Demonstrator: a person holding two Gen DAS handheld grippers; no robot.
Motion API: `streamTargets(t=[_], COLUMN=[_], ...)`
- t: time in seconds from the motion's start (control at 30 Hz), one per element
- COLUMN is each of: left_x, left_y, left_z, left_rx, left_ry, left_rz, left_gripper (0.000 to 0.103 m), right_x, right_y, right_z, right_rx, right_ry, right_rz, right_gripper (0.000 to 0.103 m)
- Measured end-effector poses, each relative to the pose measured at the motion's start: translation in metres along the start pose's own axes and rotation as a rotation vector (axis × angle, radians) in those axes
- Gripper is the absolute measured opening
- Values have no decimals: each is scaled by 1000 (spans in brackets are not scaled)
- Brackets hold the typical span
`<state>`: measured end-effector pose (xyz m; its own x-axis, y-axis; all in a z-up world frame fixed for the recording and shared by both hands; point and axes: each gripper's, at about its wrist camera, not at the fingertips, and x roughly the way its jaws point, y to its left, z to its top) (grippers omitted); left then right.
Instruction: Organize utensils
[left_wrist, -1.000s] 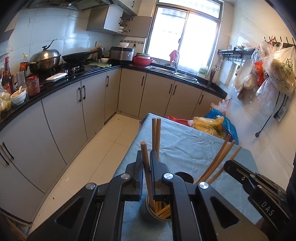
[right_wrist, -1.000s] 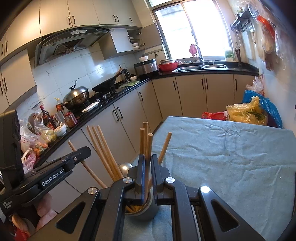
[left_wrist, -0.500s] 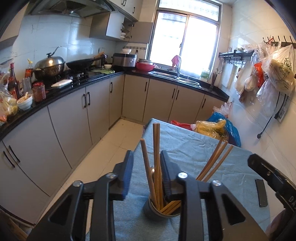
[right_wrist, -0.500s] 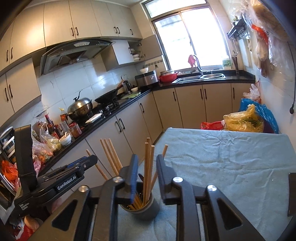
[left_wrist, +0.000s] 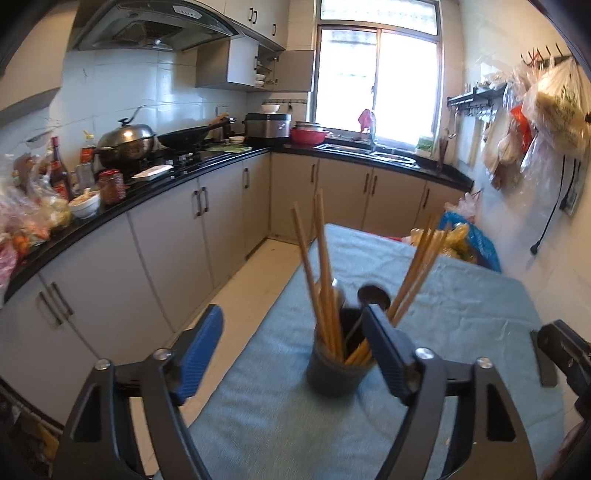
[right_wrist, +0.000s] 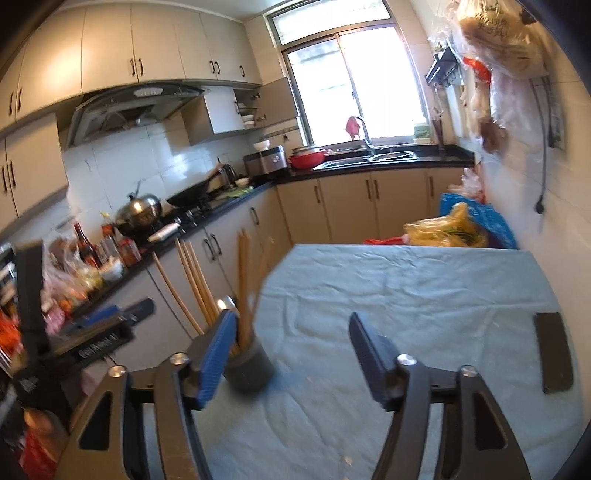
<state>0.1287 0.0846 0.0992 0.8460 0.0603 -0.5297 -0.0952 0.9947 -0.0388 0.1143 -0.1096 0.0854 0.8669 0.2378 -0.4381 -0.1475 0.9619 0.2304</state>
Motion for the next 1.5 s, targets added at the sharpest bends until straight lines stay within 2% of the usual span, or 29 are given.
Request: streamTargets(t=[0.03,0.13,0.33,0.47,0.57,1.07,1.5], left_x=[-4,-15,-20,-20,-19,-3,2], left_y=[-1,-4,0,0,2,8,1], left_z=[-7,-34,-74,-90,-95,-103,-107], left_rx=[3,39,61,72,83,88,105], left_ry=[1,6,45,68,66,109,111], left_rz=[10,64,141,162,181,172,166], left_gripper=[90,94,95,95,95,95,95], right_x=[-5,-17,-28,-27,-23,-4,2], right_y=[-1,-3,-7,-3,7,23,29], right_z=[-11,-38,-89,-108,-114,-126,-128], right_rx=[-14,-42,-49,-47,-73,-109,-128], right_ry=[3,12,46,85,95,151,174], right_rz=[-24,-68,-125,-118,-117,-111,-113], right_gripper=[77,84,89,89,89,89,90])
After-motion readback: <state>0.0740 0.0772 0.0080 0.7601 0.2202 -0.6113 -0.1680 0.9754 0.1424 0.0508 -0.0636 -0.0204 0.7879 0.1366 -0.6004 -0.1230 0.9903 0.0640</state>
